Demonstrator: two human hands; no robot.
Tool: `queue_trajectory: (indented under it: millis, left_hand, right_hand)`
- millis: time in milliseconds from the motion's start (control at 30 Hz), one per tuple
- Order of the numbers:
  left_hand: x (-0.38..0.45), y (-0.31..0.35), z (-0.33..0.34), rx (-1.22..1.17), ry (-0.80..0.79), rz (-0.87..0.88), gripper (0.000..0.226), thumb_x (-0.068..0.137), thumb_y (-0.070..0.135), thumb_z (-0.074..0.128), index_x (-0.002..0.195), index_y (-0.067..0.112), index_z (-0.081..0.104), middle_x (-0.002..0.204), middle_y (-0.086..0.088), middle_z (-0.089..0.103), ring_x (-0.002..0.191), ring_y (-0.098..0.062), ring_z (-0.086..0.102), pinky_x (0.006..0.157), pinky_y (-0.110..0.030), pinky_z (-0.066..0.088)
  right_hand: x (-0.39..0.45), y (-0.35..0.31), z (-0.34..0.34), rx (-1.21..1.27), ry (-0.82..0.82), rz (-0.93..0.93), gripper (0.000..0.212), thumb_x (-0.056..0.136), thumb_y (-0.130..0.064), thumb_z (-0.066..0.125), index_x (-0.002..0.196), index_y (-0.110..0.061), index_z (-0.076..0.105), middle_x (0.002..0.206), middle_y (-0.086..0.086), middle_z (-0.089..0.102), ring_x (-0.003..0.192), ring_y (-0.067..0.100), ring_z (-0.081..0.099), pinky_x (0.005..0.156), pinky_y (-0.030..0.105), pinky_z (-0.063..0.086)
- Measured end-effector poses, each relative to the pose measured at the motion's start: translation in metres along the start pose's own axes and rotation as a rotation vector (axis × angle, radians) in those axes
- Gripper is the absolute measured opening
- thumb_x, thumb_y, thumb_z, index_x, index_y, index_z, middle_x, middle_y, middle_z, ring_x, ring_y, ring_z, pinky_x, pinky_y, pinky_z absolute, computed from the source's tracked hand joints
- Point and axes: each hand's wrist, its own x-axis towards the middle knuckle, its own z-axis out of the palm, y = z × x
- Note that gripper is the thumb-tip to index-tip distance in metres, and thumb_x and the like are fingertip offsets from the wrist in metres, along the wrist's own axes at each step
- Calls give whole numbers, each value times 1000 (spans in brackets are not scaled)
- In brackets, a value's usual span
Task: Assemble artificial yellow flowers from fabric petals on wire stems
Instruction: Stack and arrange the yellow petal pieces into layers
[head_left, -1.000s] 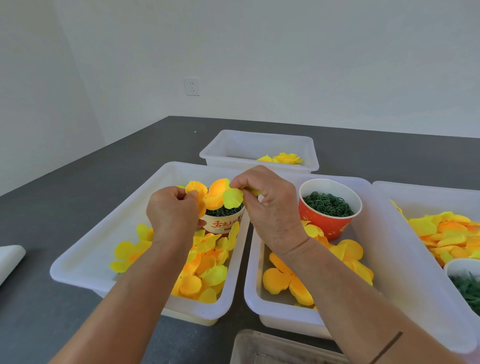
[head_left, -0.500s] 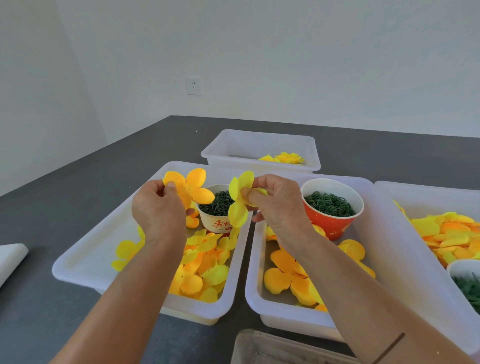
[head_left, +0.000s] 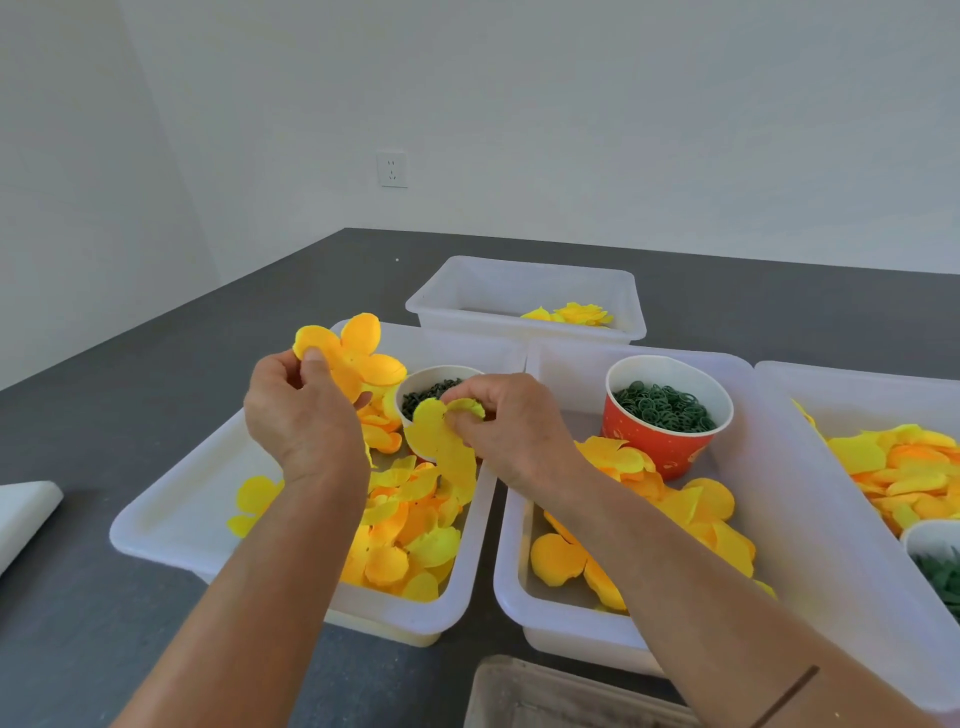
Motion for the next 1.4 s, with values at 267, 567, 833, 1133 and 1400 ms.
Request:
queue_trajectory:
  millis: [267, 567, 833, 1133, 1400]
  left_hand:
    - [-12, 7, 1, 0, -180, 30, 14, 91, 14, 55, 81, 15, 65, 72, -4, 60, 67, -20, 57, 57, -30, 55]
    - [-35, 17, 3, -16, -590, -26, 7, 86, 10, 64, 82, 10, 69, 71, -10, 67, 56, -16, 64, 41, -21, 47]
    - [-21, 20, 0, -207, -838, -487, 12, 89, 7, 55, 82, 2, 63, 66, -6, 68, 53, -13, 64, 45, -21, 50]
    - [-34, 12, 3, 183, -751, 154, 10, 83, 15, 68, 75, 19, 72, 58, 6, 67, 53, -6, 58, 48, -17, 44]
    - [-23, 21, 0, -307, -983, -541, 13, 70, 13, 62, 68, 5, 72, 68, -8, 70, 58, -15, 67, 51, -23, 55]
  right_hand:
    - [-3, -4, 0, -42, -115, -63, 26, 80, -12, 60, 102, -2, 68, 98, 17, 68, 86, 26, 61, 80, 44, 52]
    - [9, 4, -11, 307, 250, 140, 26, 86, -33, 64, 88, -7, 68, 84, 8, 69, 82, 23, 65, 77, 37, 52]
    - [9, 7, -6, 939, 7, 360, 11, 86, -12, 64, 76, -7, 66, 71, 7, 66, 61, 15, 61, 58, 24, 53]
    - [9, 13, -8, 324, 225, 69, 13, 85, -17, 67, 79, -6, 70, 73, 8, 67, 70, 18, 60, 71, 39, 53]
    - [10, 10, -19, 938, -67, 279, 10, 84, -9, 64, 75, -7, 67, 71, 6, 66, 64, 15, 61, 60, 25, 54]
